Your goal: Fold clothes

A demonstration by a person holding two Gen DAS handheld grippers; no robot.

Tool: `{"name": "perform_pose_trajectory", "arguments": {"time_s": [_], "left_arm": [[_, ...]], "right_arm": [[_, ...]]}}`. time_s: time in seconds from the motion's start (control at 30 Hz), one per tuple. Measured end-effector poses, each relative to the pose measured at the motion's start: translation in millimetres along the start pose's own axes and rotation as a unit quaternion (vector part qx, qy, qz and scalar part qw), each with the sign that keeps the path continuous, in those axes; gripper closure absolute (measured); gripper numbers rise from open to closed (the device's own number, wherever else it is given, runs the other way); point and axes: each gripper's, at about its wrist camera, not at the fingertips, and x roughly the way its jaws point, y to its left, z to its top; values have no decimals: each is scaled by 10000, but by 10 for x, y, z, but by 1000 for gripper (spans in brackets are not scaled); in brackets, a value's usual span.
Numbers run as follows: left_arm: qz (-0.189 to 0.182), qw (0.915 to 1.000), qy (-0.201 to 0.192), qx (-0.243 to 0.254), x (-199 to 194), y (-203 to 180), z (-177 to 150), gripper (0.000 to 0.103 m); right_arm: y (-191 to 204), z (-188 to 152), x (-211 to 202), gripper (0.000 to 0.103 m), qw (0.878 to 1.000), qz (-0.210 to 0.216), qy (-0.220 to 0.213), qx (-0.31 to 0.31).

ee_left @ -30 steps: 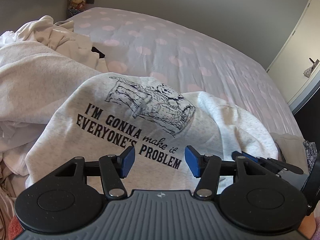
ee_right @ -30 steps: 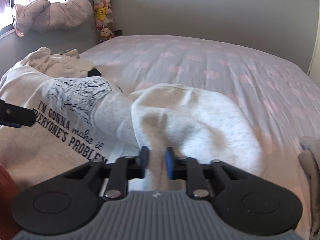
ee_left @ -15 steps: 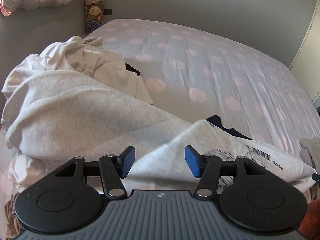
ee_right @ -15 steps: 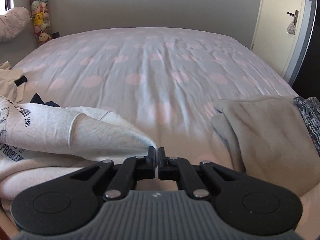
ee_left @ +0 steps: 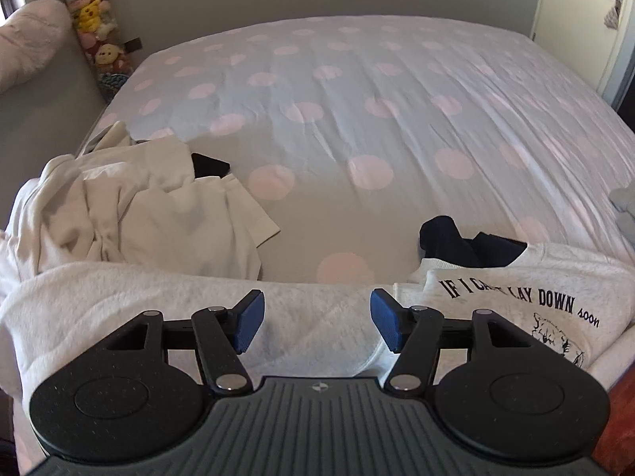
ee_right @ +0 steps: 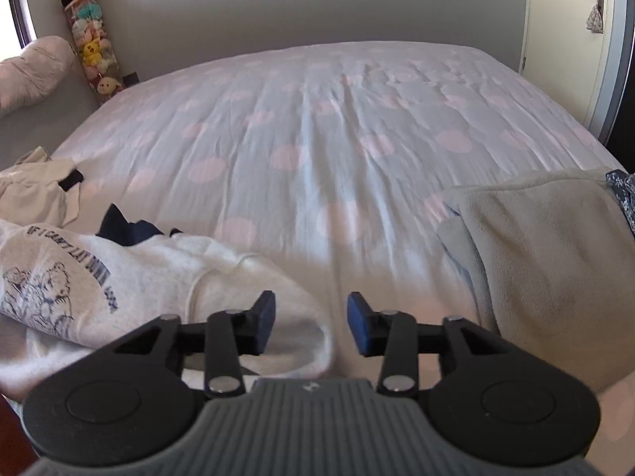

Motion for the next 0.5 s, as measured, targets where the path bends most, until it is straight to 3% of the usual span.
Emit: {"name": "perform_pose_trajectory", "arguments": {"time_s": [0.1, 0.27, 0.4, 0.5], "left_arm": [[-52, 9968, 275, 745, 145, -49, 67, 43], [-32, 9799, 710, 1862, 311, -128, 30, 34], [-41, 9682, 1032, 2277, 491, -146, -20, 32], [-81, 9645, 1153, 2375, 656, -171, -43, 29]], "right_arm": [[46, 99, 86, 49, 9998, 175, 33, -28], [77, 228, 354, 40, 9989, 398, 232, -49], [28, 351, 627, 35, 9977, 519, 435, 93], [-34, 462, 849, 31, 9959, 620, 610, 242]]}}
